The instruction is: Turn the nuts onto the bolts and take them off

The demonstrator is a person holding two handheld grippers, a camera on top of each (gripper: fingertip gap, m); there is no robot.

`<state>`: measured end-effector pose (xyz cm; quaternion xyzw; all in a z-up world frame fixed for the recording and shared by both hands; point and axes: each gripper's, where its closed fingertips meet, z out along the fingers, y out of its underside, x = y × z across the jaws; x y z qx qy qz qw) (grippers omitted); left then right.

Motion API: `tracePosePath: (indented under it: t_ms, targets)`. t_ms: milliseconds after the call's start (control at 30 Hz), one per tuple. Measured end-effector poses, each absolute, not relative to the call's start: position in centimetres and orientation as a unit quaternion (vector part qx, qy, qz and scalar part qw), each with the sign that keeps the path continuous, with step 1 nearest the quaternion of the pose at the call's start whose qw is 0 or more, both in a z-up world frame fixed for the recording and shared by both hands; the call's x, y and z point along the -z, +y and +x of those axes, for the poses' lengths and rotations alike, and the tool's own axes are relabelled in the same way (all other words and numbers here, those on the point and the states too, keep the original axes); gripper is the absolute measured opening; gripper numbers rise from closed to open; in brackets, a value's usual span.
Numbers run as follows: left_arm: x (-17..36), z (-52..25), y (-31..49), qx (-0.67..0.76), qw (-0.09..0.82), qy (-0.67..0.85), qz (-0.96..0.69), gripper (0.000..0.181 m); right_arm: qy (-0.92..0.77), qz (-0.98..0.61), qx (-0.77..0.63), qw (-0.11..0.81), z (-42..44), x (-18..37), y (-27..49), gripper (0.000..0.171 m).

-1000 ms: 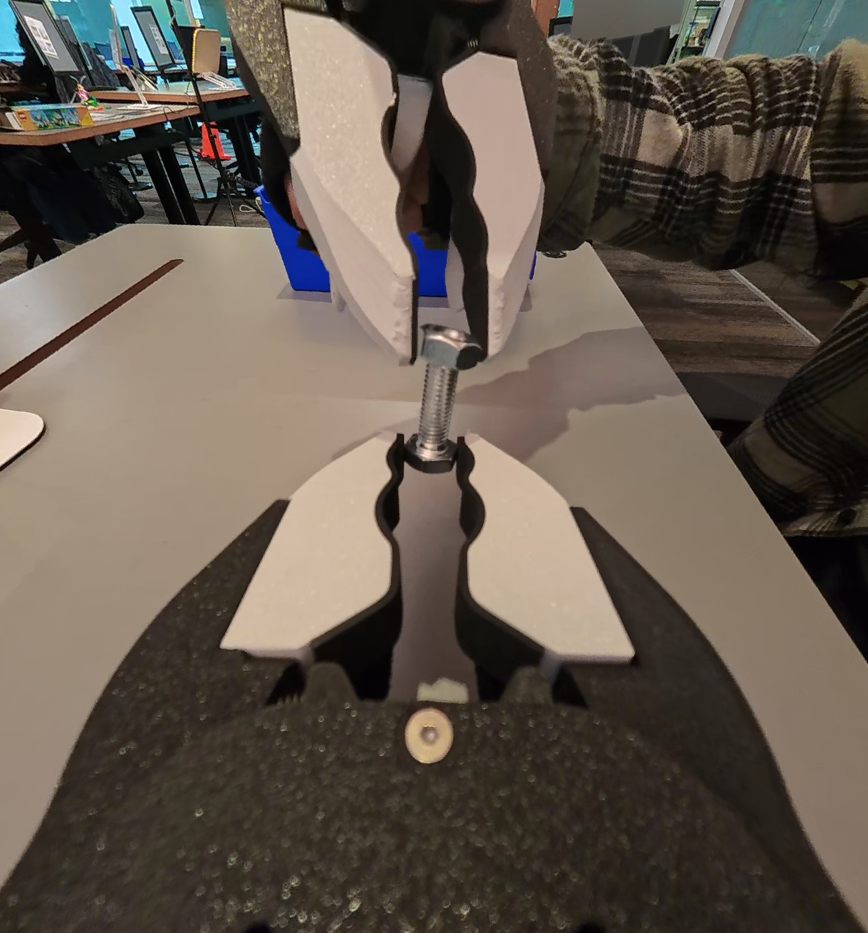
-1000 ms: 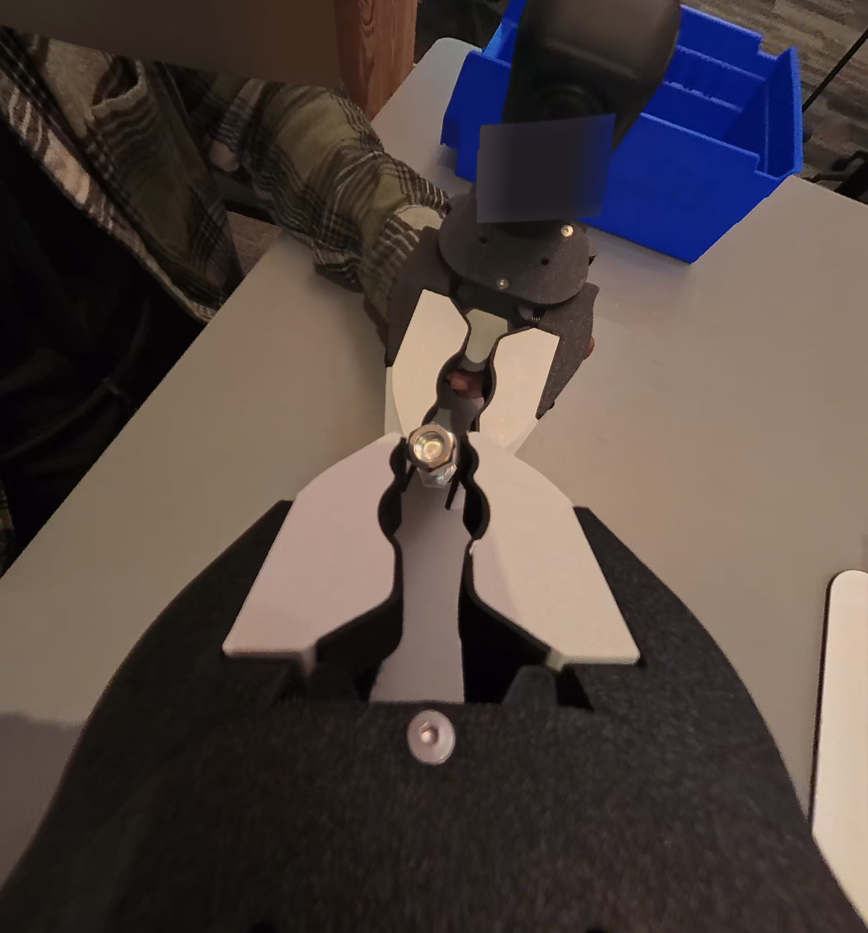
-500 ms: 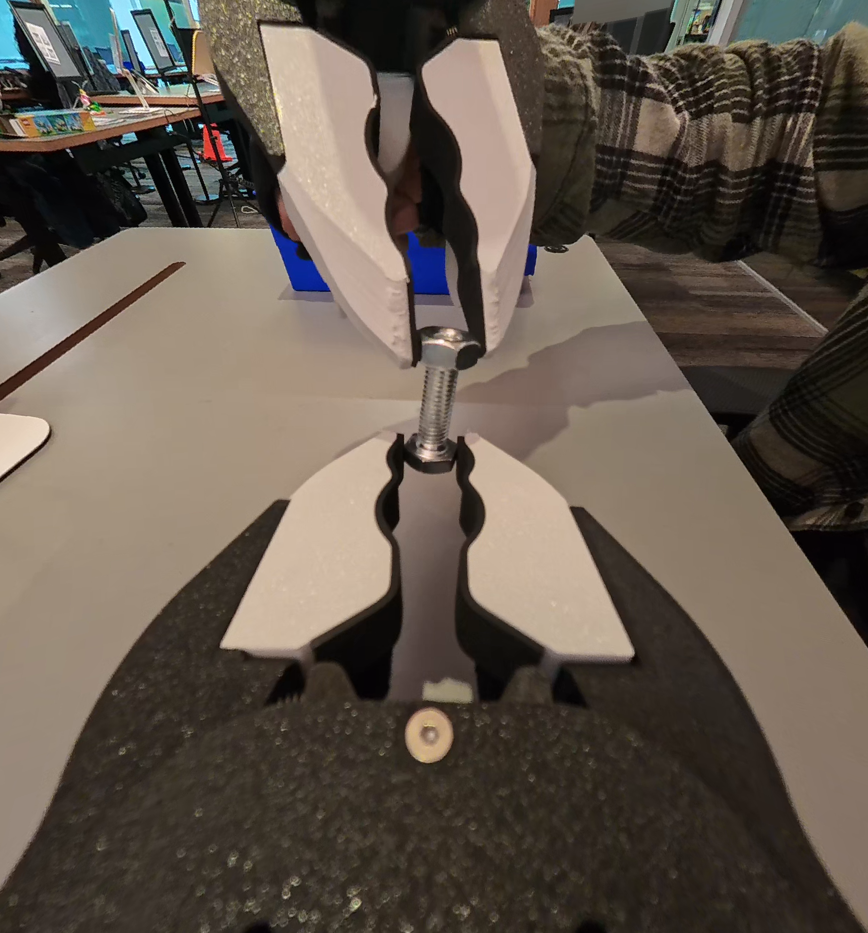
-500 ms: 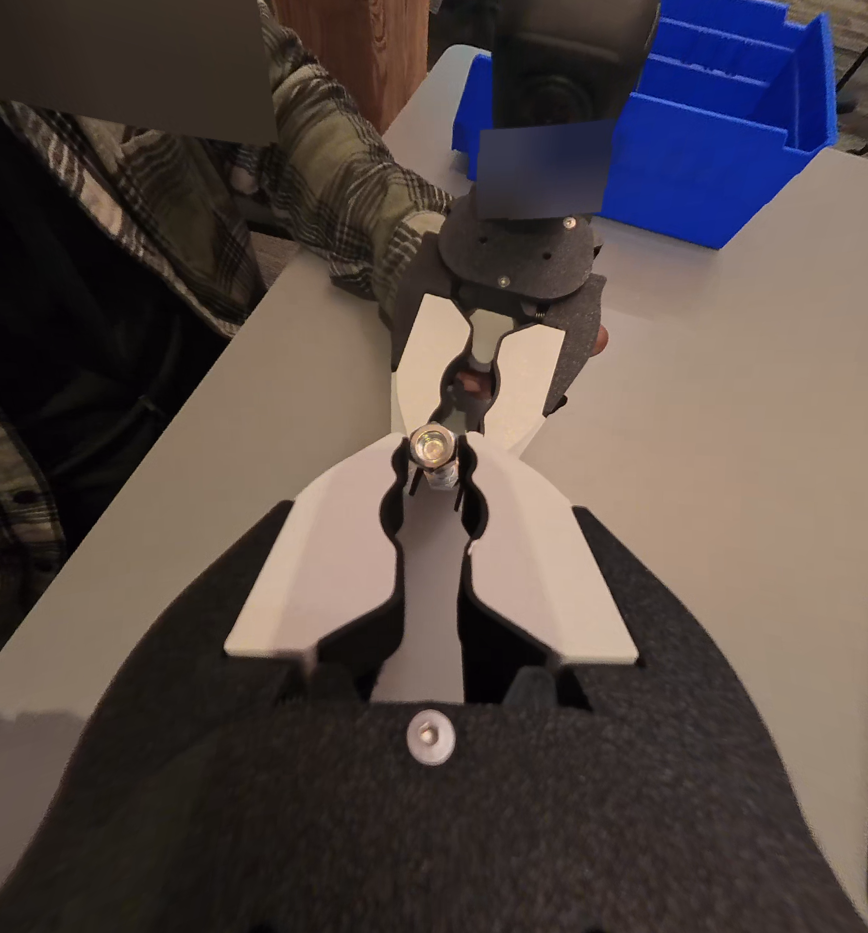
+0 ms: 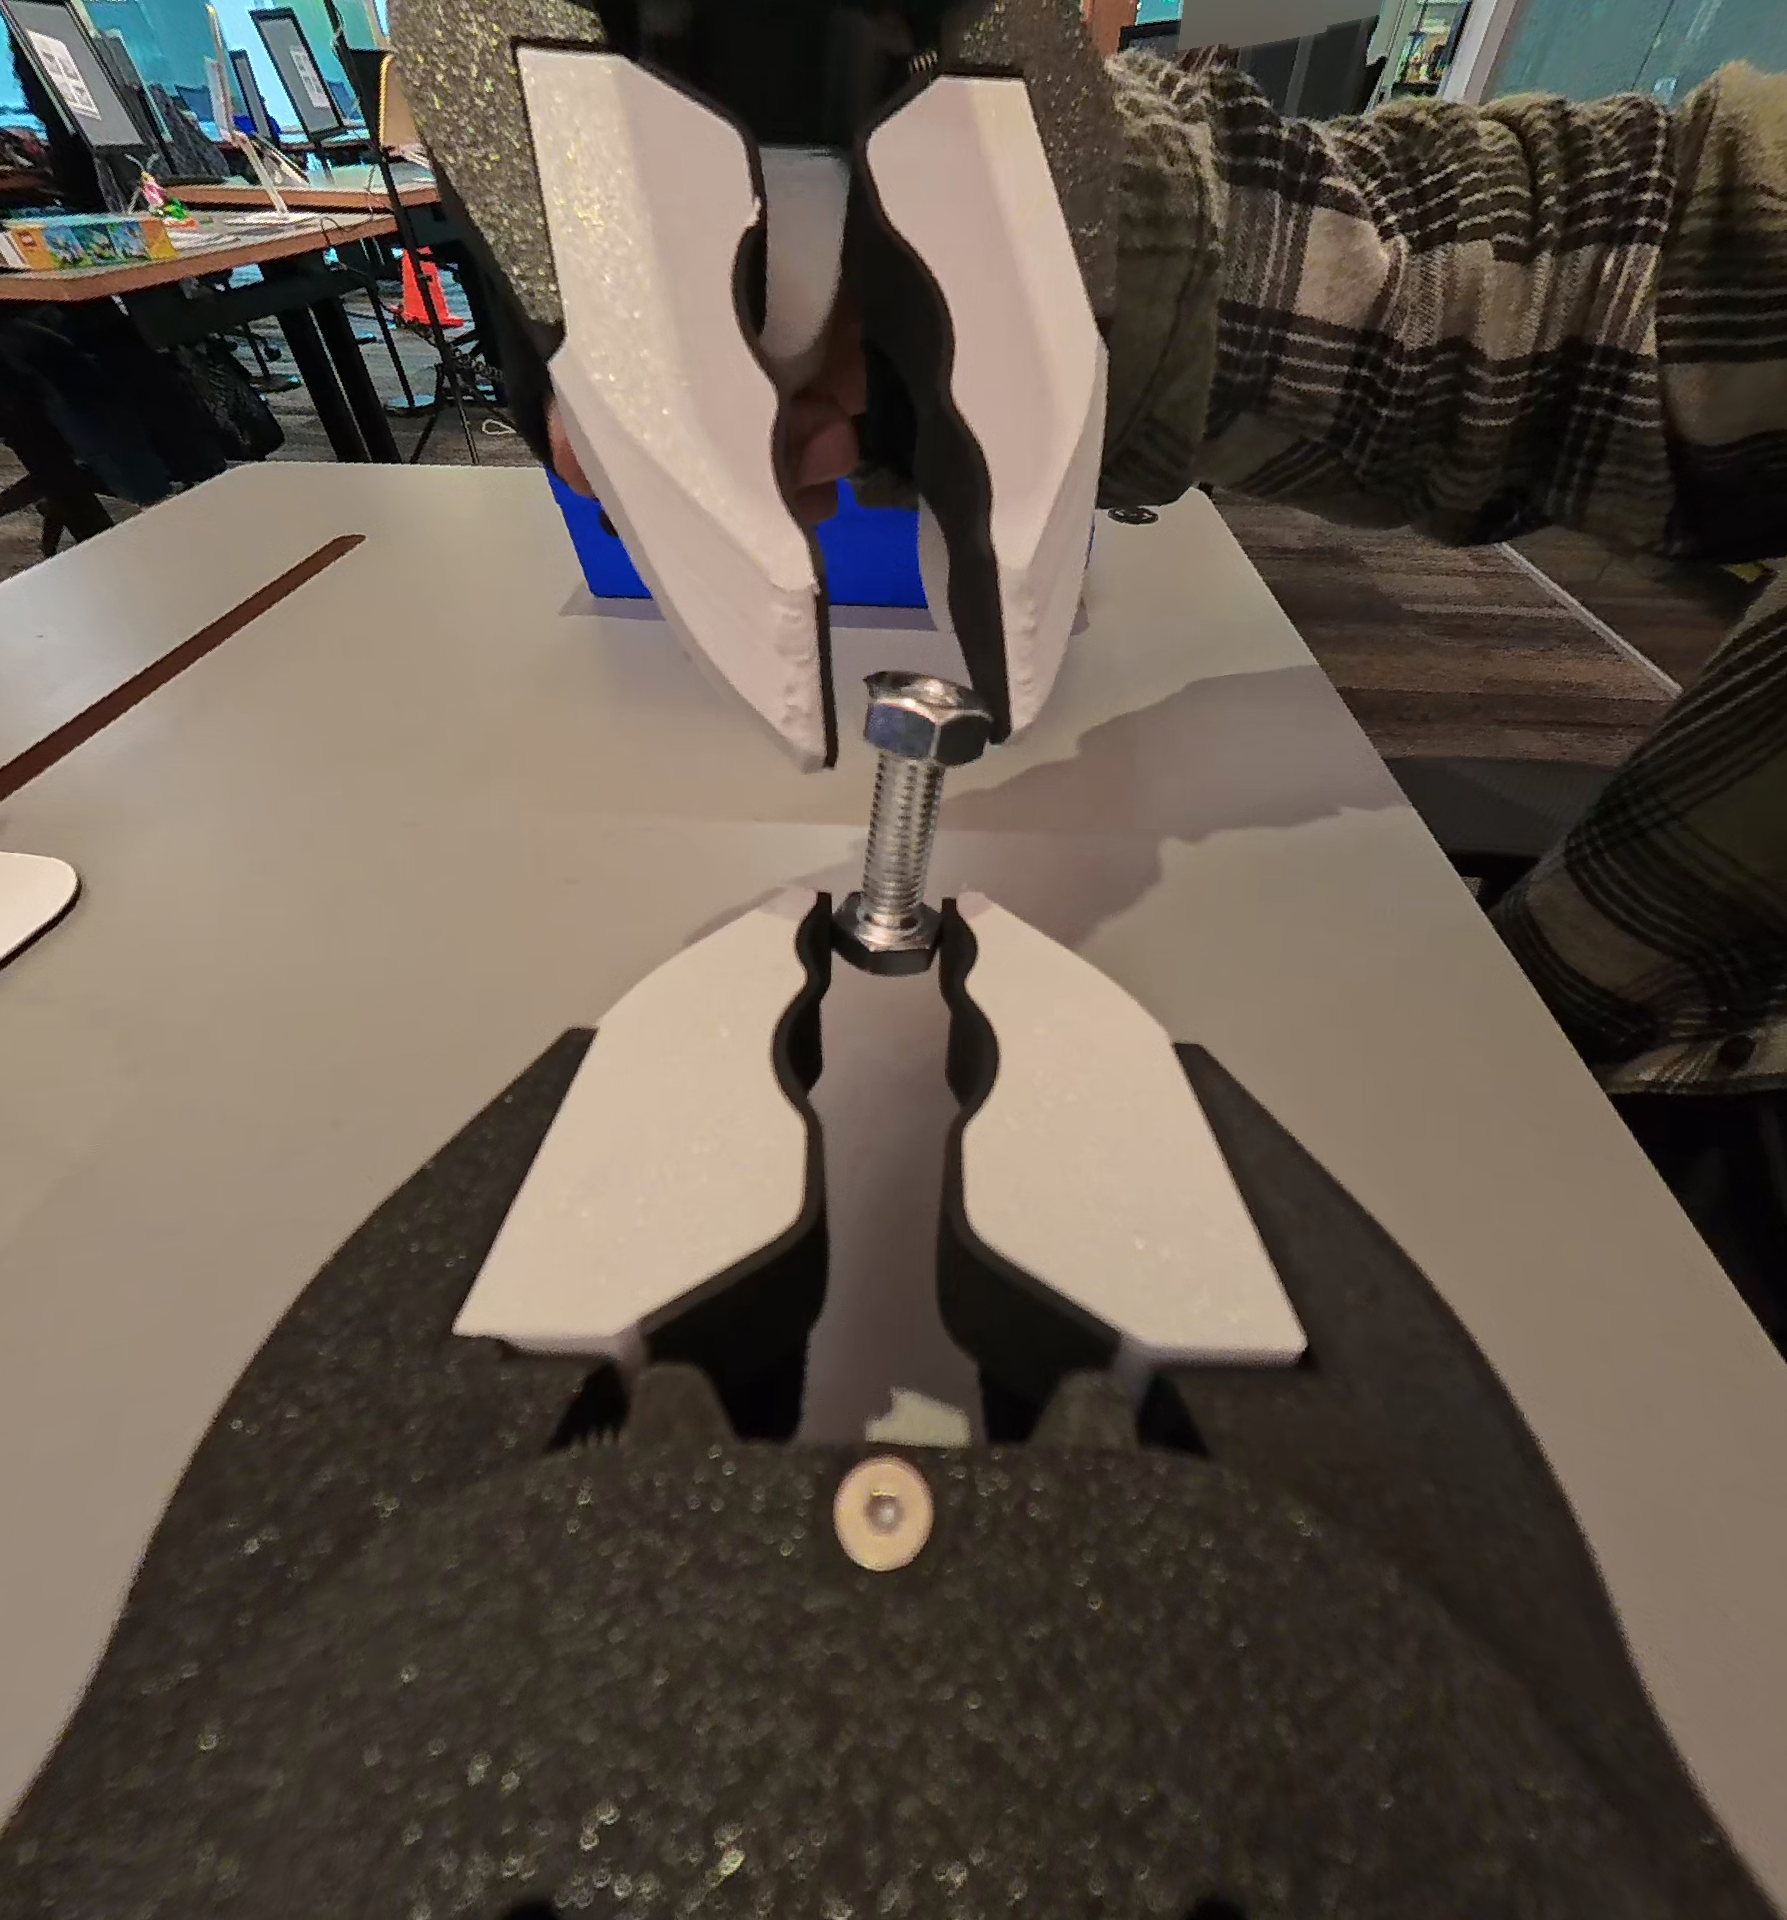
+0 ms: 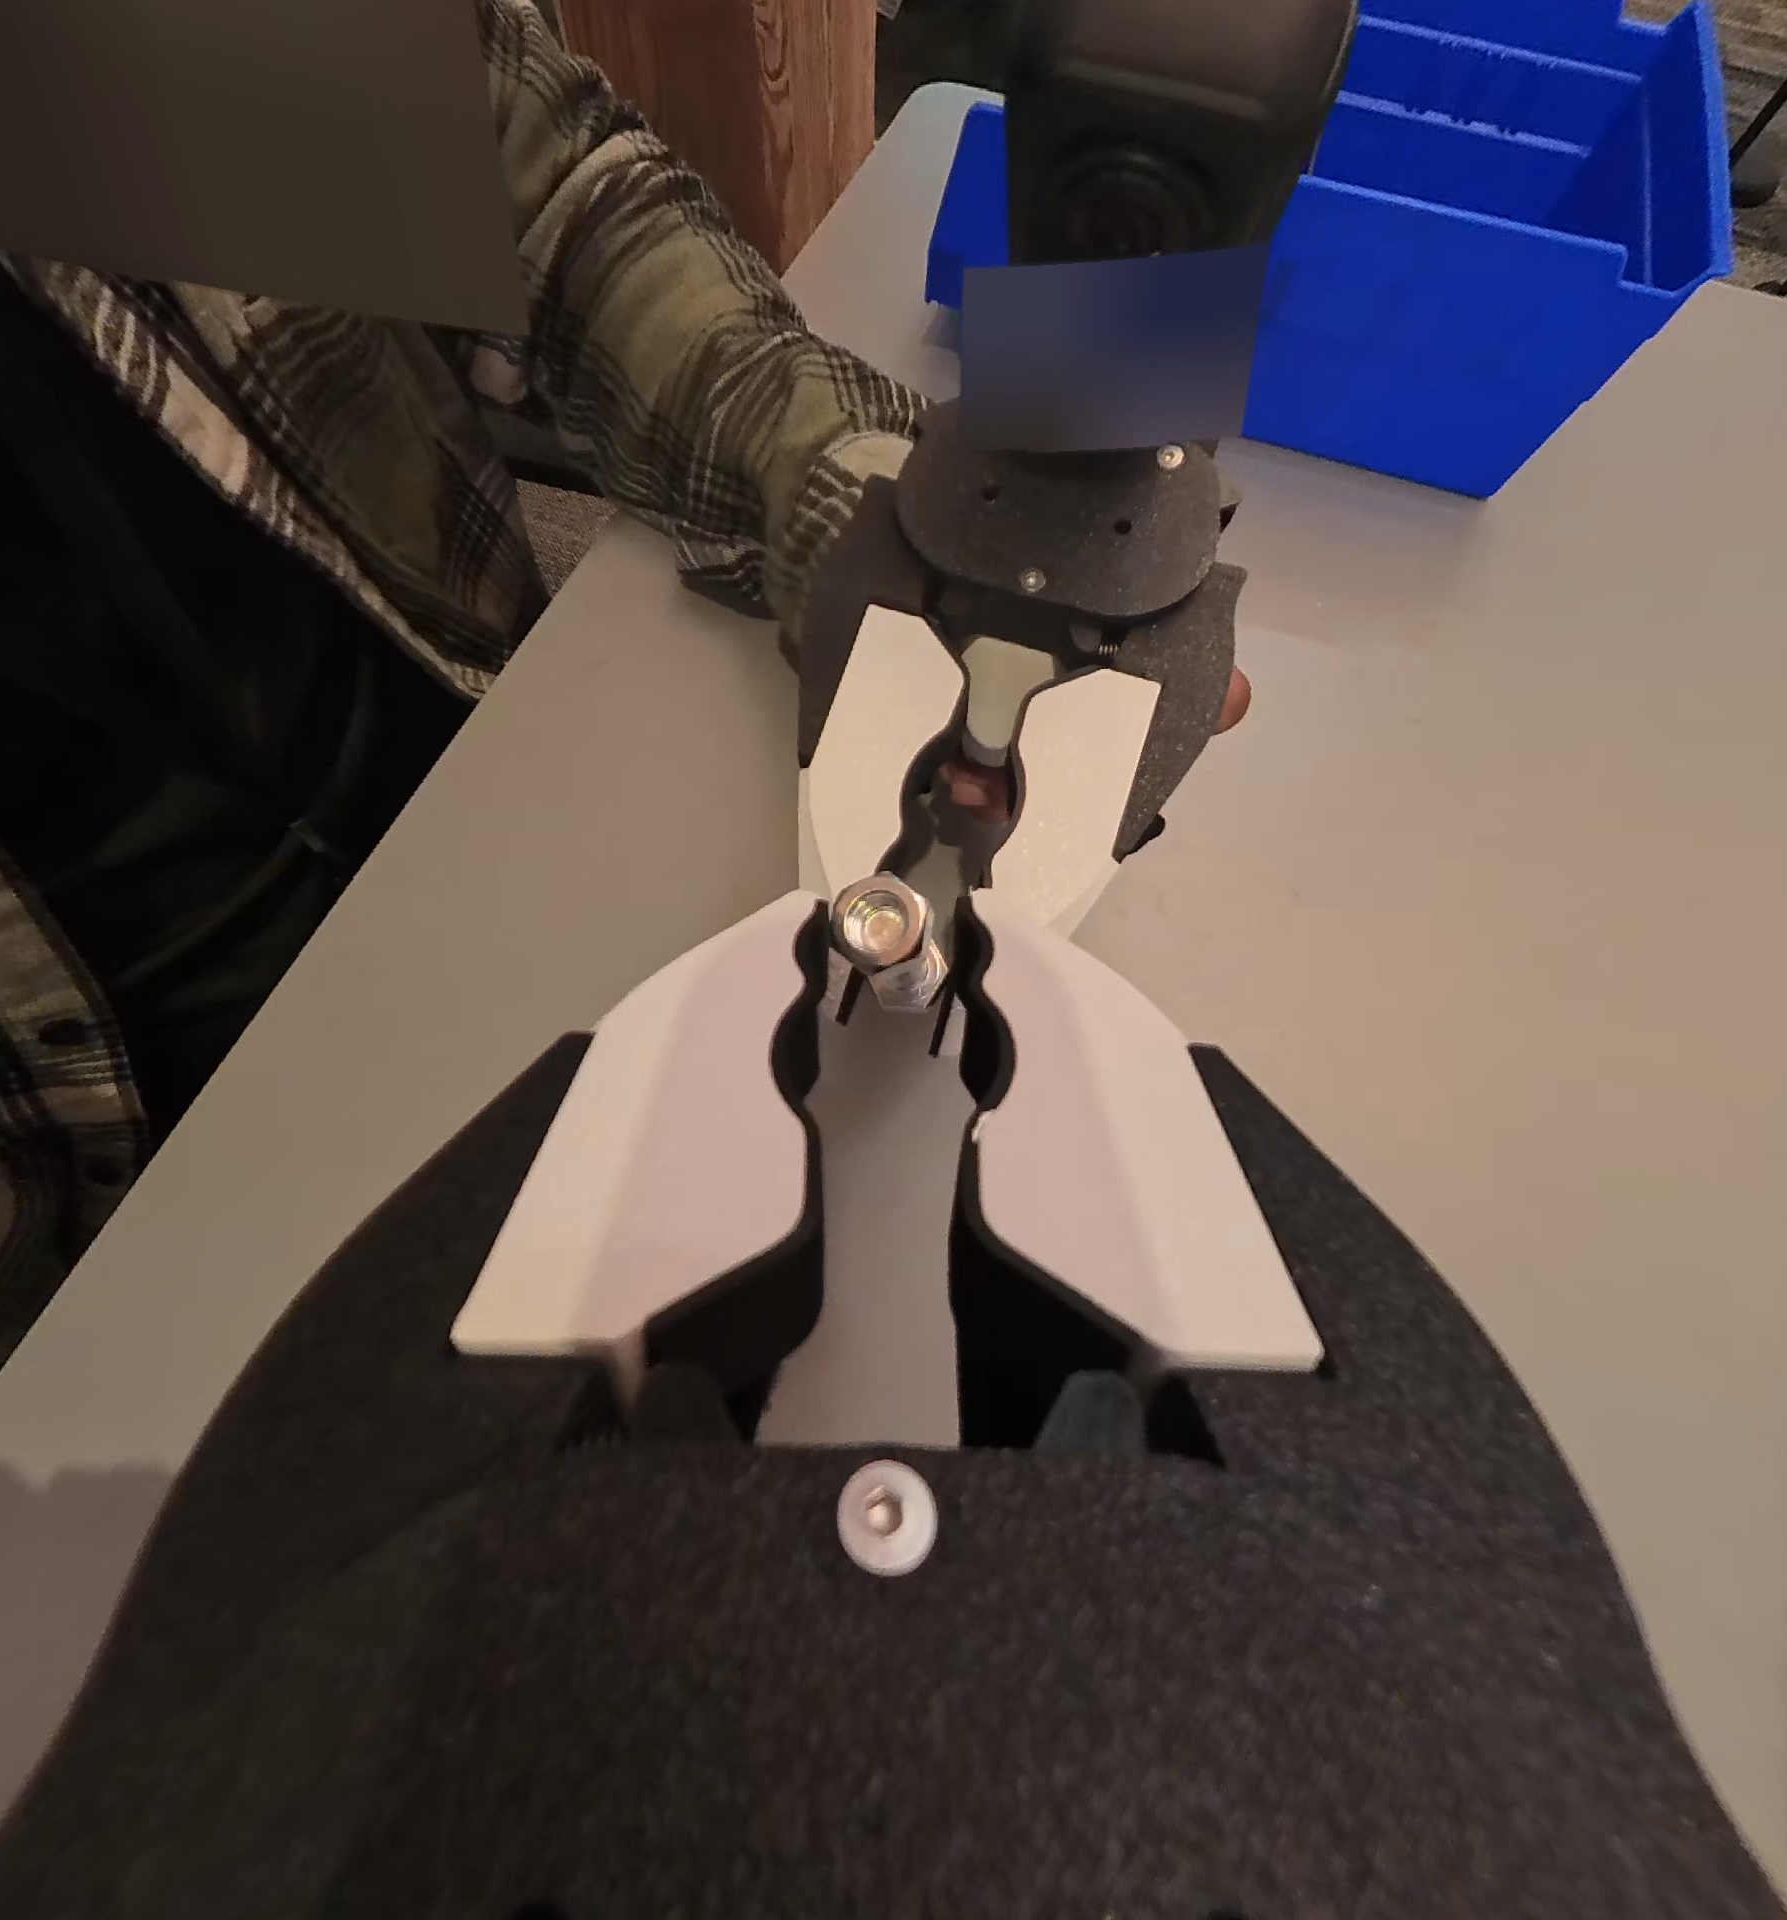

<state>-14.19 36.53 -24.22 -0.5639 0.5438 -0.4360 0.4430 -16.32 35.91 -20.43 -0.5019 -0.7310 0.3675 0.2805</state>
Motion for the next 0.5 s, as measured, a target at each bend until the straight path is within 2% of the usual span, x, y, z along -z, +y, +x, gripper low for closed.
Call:
tracePosePath:
  t_ms: [500]
  targets:
    - [24.29, -14.13, 36.53, 0.438, 0.442, 0.543, -0.564, 0.019, -0.733, -0.497, -0.37, 0.28, -16.37, 20.48, 35.67, 0.021]
